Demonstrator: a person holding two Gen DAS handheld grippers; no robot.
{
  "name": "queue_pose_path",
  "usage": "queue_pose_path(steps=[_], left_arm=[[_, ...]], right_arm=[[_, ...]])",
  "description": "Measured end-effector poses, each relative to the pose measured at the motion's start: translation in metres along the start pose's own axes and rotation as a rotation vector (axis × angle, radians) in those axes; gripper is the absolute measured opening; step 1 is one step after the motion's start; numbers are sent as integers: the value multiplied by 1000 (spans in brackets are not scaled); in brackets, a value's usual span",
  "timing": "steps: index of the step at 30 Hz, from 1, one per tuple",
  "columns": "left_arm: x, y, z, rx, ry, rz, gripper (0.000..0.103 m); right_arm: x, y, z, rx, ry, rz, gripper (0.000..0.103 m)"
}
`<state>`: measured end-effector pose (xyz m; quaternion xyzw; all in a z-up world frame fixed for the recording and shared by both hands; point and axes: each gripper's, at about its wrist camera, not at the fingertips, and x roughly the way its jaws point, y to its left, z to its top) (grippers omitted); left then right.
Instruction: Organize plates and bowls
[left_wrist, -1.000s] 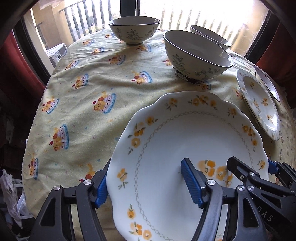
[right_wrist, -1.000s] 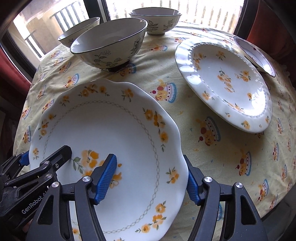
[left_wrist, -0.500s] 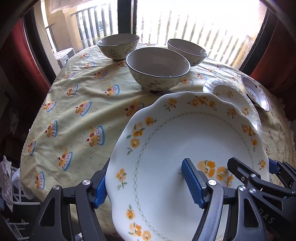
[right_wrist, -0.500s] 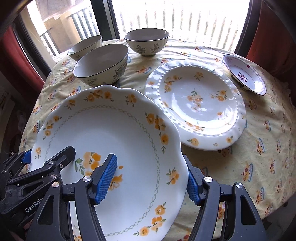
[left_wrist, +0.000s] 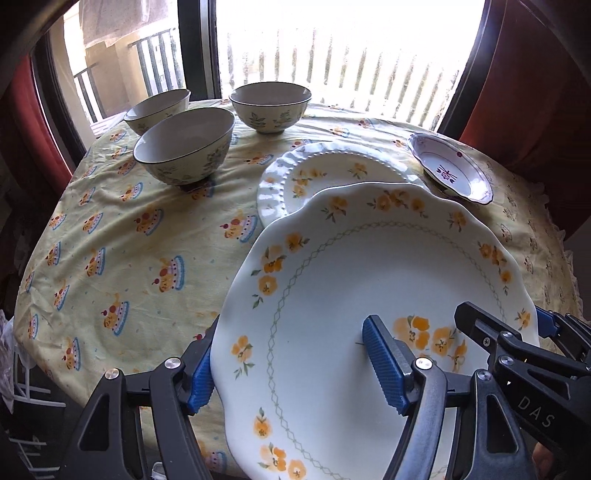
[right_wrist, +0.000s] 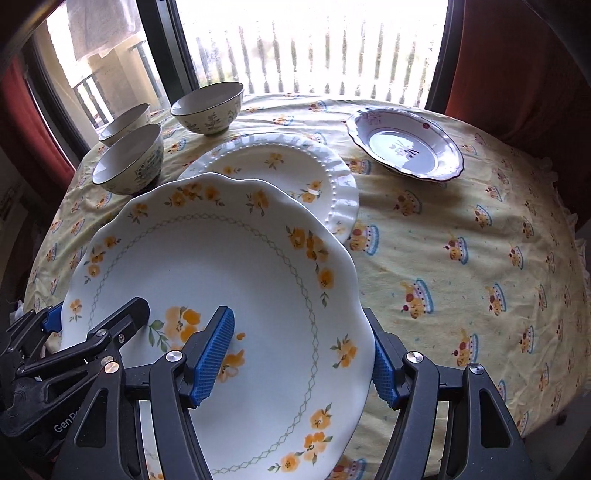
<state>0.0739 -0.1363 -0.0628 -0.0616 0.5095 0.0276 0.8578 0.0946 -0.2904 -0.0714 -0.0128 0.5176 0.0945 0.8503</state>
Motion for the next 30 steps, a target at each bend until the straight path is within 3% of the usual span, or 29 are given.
queue_pose_path(steps=[15,25,30], left_arm=[[40,-107,-14,80,71,-70,73],[72,-137,-17,78,158,-74,73],[77,-143,-12,72,126,-52,72]], right_arm=[[11,-114,-18,94,67,-78,70],[35,-153,-29,135,145,-99,70],[42,-163,-28,182,145,-85,70]])
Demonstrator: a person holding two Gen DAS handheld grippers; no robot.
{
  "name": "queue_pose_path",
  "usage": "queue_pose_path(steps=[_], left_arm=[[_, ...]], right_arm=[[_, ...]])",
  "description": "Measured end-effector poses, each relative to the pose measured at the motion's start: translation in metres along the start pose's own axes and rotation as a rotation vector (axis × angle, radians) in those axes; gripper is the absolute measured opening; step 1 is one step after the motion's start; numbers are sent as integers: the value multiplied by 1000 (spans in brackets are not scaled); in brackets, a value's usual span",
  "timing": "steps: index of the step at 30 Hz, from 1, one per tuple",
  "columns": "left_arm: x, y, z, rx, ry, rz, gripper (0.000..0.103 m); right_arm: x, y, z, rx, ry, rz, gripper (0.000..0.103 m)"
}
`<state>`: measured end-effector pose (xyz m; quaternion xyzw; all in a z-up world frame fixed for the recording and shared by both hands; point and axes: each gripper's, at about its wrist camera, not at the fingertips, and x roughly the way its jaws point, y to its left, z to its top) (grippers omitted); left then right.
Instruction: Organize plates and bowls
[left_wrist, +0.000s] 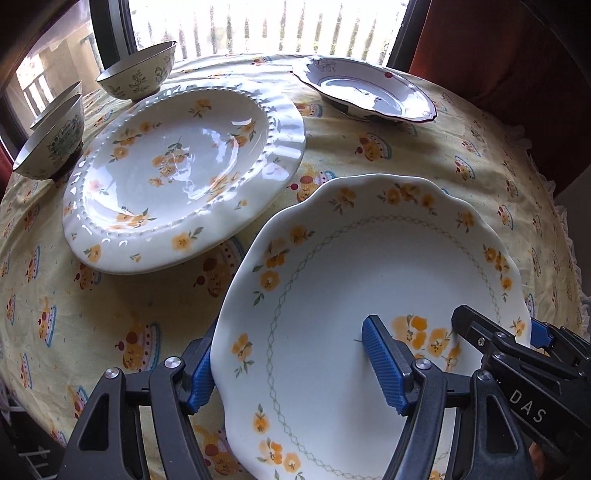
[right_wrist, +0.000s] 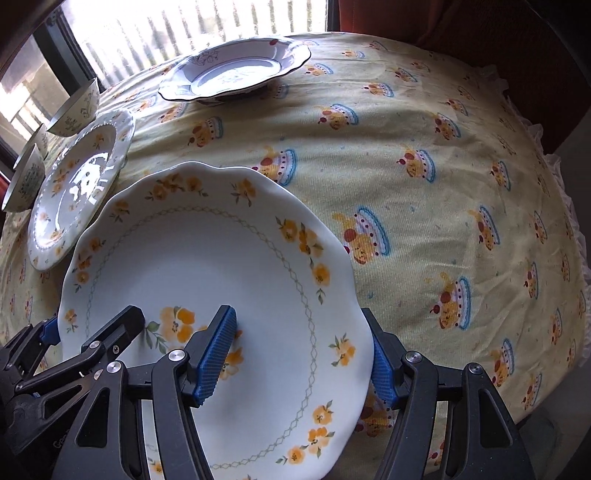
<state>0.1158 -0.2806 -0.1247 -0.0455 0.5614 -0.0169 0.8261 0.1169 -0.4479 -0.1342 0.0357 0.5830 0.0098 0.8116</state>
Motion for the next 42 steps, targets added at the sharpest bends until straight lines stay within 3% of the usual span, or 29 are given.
queue_pose_path(steps=[4,10,16,20,28,42], left_arm=[[3,0,5,-9,8,7,74],[-2,9,4,17,55,29,84],[-29,28,4,57,14,13,91],[-43,46,4,80,-8,2,93],[-63,90,16,126,-38,-44,94],[-75,181,41,114,-77,-75,94]], right_arm=[[1,-1,3,46,-17,-11,69],[-3,-2,2,75,-16,-9,71],[-27,7,-1,112,-70,-41,85],[-38,14,-4,159,-92,-75,85],[-65,70,-14,158,-147,-92,85],[-85,176,-1,187,-211,-116,85]])
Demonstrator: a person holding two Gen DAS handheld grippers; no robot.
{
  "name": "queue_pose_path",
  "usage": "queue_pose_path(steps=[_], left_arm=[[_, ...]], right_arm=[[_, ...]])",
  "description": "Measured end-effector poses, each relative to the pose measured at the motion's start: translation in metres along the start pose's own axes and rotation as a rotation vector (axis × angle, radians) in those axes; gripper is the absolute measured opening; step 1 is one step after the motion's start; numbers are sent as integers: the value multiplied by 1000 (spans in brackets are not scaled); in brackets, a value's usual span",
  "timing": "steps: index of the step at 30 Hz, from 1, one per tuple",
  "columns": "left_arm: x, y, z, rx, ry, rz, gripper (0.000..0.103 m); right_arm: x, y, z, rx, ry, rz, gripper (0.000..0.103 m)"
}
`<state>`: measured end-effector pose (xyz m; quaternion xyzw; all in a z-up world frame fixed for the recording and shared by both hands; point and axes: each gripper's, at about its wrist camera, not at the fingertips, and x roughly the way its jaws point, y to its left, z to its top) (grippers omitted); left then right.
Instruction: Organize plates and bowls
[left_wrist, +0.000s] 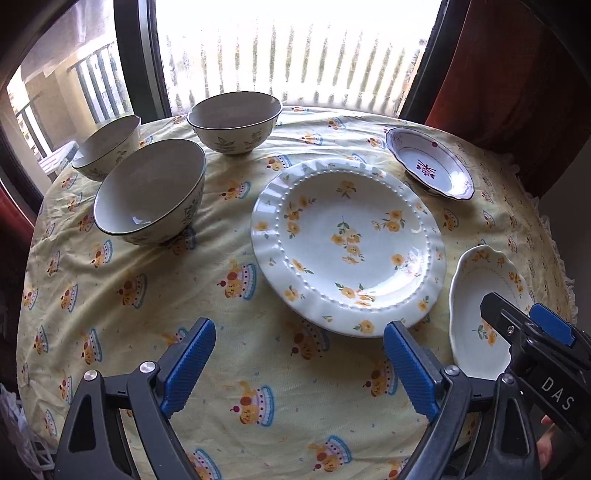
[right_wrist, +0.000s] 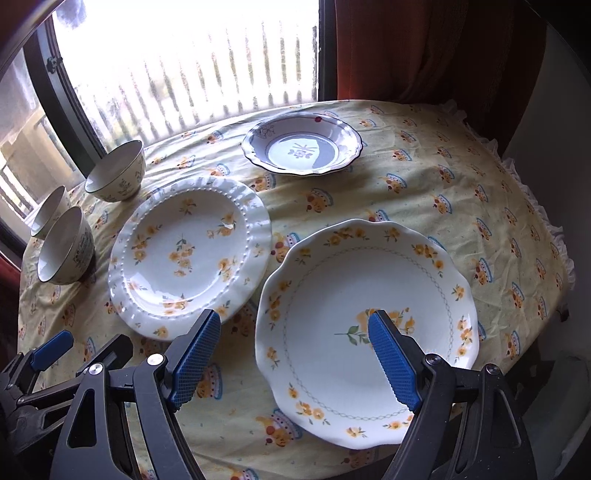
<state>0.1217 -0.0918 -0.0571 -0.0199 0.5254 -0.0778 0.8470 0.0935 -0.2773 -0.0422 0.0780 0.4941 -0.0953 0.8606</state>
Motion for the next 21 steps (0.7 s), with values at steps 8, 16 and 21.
queue_pose_path(steps=[8,16,21], left_arm=[[20,13,29,-85,24,2,92],[64,4,52,-170,58,71,88],[88,0,63,-198,79,110,83]], right_arm=[[15,19,28,-9,-3,33,85],[71,17,68,-57,38,84,85],[104,18,86,-92,74,122,84]])
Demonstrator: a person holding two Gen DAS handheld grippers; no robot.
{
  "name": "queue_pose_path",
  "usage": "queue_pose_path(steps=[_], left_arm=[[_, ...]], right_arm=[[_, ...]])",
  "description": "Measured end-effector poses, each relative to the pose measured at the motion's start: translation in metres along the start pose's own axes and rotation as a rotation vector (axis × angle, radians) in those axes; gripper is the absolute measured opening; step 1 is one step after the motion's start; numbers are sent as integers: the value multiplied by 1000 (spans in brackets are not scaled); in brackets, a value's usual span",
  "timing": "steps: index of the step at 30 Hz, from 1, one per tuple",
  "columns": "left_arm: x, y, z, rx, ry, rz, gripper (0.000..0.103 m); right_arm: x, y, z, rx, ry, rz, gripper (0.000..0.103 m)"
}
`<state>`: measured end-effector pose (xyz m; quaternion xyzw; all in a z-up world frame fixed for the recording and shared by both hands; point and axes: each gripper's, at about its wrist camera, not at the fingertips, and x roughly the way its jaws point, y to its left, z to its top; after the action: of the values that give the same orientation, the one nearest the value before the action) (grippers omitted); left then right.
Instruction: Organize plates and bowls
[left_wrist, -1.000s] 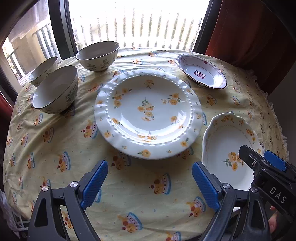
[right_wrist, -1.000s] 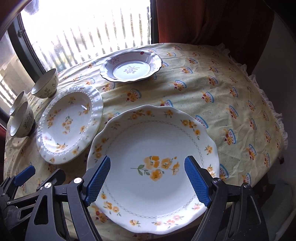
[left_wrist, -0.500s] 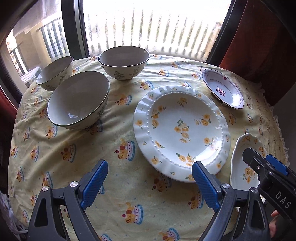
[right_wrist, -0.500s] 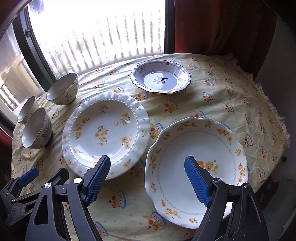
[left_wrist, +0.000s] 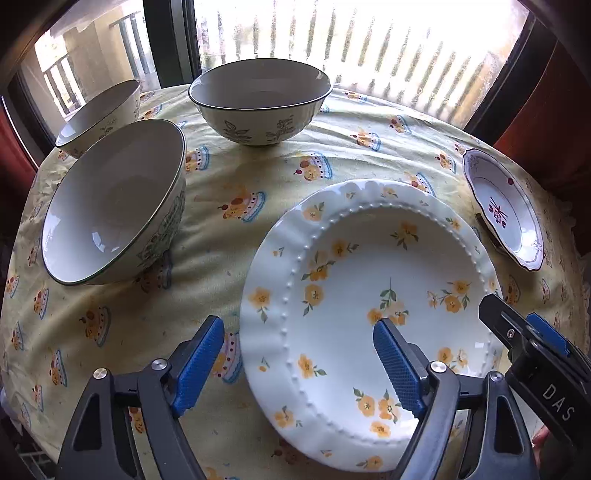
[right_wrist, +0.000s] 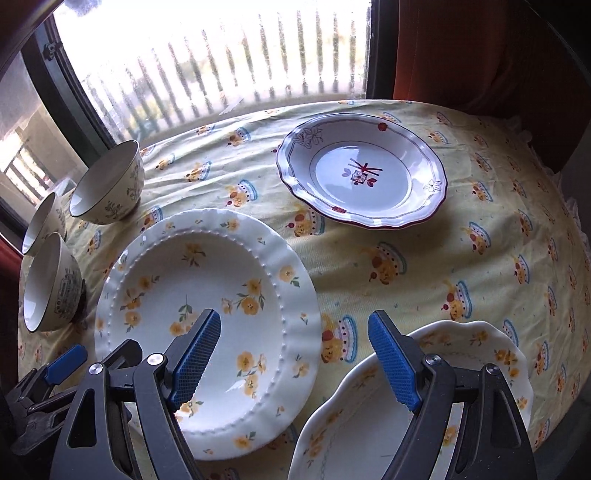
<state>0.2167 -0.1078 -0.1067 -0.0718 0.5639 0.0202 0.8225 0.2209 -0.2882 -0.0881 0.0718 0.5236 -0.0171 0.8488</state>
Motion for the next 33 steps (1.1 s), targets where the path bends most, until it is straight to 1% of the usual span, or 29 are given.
queue_pose_path(steps=[4,6,9,10,11,17,21,26,33], left_arm=[[15,-5,6,-8,18,13,79],[19,-6,7,-7,25,19,78],[22,-8,8,-2,30,39,76],[23,-8,8,2,29,43,76],[23,-8,8,3,27,42,76],[21,-2,7,21,41,40,77],[17,9,-2,35,64,54,77],[7,25,-24,65,88,66,77],[-6,49,-53,104,127,58,77]], right_arm=[[19,0,11,-22,26,32,81],[28,2,14,-33,38,46,79],[38,5,17,-46,56,68,72],[40,6,17,-50,63,80,67],[41,7,16,-55,66,72,65],[40,12,12,-53,64,44,65],[34,22,-1,-55,89,61,65],[25,38,-27,-58,125,71,65],[7,57,-65,-54,164,47,65]])
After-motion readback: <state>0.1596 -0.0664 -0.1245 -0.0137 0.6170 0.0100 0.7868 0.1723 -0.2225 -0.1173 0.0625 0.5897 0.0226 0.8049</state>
